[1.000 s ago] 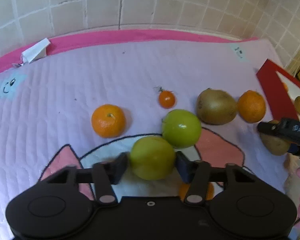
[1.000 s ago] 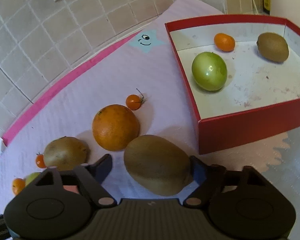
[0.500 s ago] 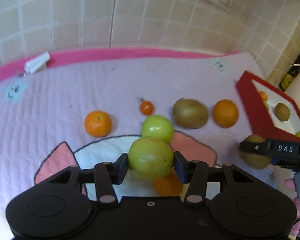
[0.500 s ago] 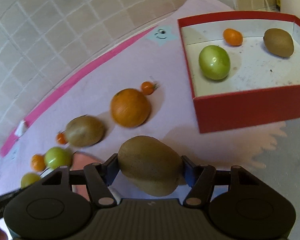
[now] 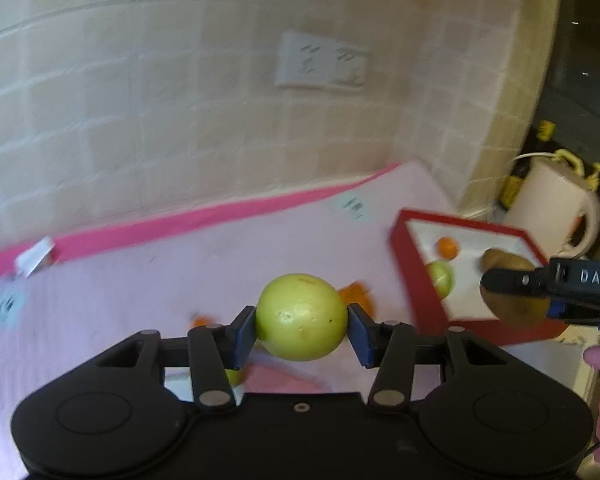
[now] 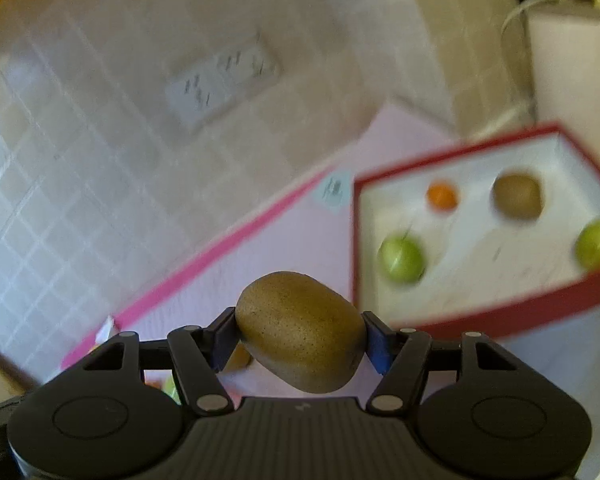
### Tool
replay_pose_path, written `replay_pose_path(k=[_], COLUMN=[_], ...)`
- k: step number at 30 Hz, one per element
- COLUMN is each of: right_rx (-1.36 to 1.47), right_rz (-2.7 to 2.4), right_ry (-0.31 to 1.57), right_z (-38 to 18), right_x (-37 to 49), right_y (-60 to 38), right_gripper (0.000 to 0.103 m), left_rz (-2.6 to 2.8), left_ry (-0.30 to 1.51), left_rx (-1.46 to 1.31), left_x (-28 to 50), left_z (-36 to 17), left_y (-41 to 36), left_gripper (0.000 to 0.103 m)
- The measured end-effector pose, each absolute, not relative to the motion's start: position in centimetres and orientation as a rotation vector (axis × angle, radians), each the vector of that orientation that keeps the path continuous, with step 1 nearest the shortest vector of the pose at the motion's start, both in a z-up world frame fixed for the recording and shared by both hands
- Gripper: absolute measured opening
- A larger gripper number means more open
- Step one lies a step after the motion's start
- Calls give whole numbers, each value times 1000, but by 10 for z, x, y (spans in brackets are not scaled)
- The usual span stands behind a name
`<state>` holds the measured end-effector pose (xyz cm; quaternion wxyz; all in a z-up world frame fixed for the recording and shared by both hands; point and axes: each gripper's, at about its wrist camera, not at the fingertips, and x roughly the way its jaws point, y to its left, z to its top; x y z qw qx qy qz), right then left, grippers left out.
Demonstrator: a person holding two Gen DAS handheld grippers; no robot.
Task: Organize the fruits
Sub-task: 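Carry the kiwi and green apple over the red box with both tools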
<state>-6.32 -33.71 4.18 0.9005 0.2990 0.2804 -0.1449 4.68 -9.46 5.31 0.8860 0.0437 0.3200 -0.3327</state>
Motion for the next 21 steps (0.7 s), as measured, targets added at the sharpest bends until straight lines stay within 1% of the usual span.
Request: replay_pose_path(k=[5, 9, 17, 21], right_rx=[558, 561, 624, 612], right_rz=[-418, -487, -591, -617], right_ry=[508, 508, 588, 631], right_z=[63, 62, 21, 5], right_x=[-76, -81, -80, -74], right_y=[-393, -448, -541, -567], right_gripper=[67, 67, 67, 67], left_rz=[-805, -912, -1069, -1126], left_ry=[636, 682, 793, 844], left_rx=[107, 87, 209, 293], left_x=[48, 62, 69, 68], left_z=[67, 63, 23, -1], left_y=[-153, -210, -320, -370], left_gripper=[58, 58, 58, 58])
